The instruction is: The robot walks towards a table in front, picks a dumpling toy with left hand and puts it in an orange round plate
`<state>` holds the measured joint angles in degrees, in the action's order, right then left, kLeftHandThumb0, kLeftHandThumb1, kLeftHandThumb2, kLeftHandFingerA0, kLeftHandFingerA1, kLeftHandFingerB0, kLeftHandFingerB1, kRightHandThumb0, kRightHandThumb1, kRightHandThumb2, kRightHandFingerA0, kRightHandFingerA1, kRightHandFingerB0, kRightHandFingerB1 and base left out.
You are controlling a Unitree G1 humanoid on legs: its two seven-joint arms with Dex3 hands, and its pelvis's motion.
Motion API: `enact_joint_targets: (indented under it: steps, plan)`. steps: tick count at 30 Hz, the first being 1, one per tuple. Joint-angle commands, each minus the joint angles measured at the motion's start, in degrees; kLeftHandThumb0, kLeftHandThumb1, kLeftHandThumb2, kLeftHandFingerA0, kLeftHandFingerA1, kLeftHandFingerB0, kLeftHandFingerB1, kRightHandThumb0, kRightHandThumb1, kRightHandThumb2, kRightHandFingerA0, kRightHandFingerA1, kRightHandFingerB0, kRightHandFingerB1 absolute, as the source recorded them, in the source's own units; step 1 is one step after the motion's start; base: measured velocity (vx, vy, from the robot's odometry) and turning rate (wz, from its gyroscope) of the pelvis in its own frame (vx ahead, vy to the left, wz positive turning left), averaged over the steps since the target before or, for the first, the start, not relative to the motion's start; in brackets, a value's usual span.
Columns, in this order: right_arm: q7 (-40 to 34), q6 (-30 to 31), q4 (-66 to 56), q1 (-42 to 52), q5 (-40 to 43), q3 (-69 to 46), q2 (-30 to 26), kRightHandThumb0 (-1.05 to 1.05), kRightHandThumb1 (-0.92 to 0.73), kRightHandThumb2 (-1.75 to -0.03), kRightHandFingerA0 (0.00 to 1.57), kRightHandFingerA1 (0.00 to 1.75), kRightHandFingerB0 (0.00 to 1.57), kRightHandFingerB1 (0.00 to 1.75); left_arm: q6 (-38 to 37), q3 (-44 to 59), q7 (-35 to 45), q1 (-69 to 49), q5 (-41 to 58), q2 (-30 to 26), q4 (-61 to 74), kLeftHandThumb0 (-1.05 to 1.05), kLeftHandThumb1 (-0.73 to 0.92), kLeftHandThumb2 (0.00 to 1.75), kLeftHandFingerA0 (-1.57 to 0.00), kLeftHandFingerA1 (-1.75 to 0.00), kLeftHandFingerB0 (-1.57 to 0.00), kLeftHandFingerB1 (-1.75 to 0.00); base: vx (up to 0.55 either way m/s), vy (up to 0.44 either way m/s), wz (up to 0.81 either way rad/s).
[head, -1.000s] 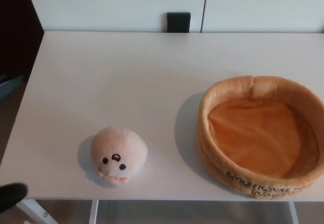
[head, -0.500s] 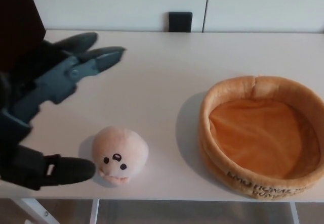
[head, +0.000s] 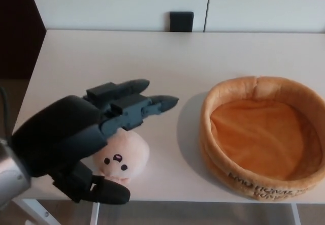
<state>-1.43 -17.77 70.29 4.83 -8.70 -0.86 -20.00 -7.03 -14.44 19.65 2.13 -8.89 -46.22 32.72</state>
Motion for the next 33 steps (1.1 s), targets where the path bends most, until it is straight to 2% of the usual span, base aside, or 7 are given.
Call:
enact_joint_targets:
  steps: [1, 7, 17, 18, 19, 24, 33]
  plan:
    - [0.5, 1.79, -0.69, 0.27, 0.7, -0.55, -0.42, -0.59, -0.7, -0.61, 0.75, 0.89, 0.44, 0.37, 20.82, -11.52, 12.65, 8.65, -18.62, 3.18, -5.12, -0.76, 0.43, 0.82, 0.0, -0.07, 0.0, -0.23, 0.0, 0.0, 0.0]
    - [0.61, 2.18, -0.02, -0.36, 0.46, -0.35, -0.36, -0.6, -0.71, -0.62, 0.71, 0.67, 0.43, 0.36, 21.41, -14.97, 12.29, 12.92, -22.84, 5.76, -9.63, -0.79, 0.44, 0.79, 0.0, 0.0, 0.0, -0.17, 0.0, 0.0, 0.0]
    - [0.92, 2.3, -0.29, -0.25, 0.47, -0.28, -0.34, -0.6, -0.71, -0.62, 0.72, 0.8, 0.44, 0.37, 22.1, -17.27, 8.98, 14.59, -29.82, 8.9, -14.2, -0.8, 0.44, 0.8, 0.0, 0.0, 0.0, -0.16, 0.0, 0.0, 0.0]
    - [0.84, 2.45, -0.34, -0.36, 0.23, -0.07, -0.44, -0.6, -0.71, -0.62, 0.71, 0.68, 0.44, 0.37, 21.7, -17.82, 7.44, 14.05, -32.75, 8.88, -14.46, -0.64, 0.32, 0.7, 0.0, -0.04, 0.0, -0.2, 0.0, 0.0, 0.0]
    - [0.86, 2.41, -0.45, -0.35, 0.21, -0.04, -0.49, -0.6, -0.71, -0.61, 0.74, 0.81, 0.44, 0.38, 21.6, -18.21, 7.02, 13.66, -34.77, 8.66, -14.29, -0.38, 0.53, 0.57, 0.0, 0.0, 0.0, -0.15, 0.0, 0.0, 0.0]
    - [1.04, 2.67, -0.31, -0.52, 0.57, -0.34, -0.38, -0.6, -0.68, -0.62, 0.79, 0.89, 0.42, 0.37, 22.09, -18.59, 8.18, 12.68, -37.47, 8.15, -13.19, 0.03, 0.62, 0.73, 0.0, 0.0, 0.0, -0.15, 0.0, 0.0, 0.0]
    - [1.45, 2.84, 1.05, -1.65, 0.56, -0.4, -0.39, -0.61, -0.66, -0.6, 0.71, 0.71, 0.43, 0.37, 24.81, -20.04, 18.47, 13.03, -41.13, 6.82, -11.13, -0.11, 0.57, 0.75, 0.0, 0.0, 0.0, -0.09, 0.0, 0.0, 0.0]
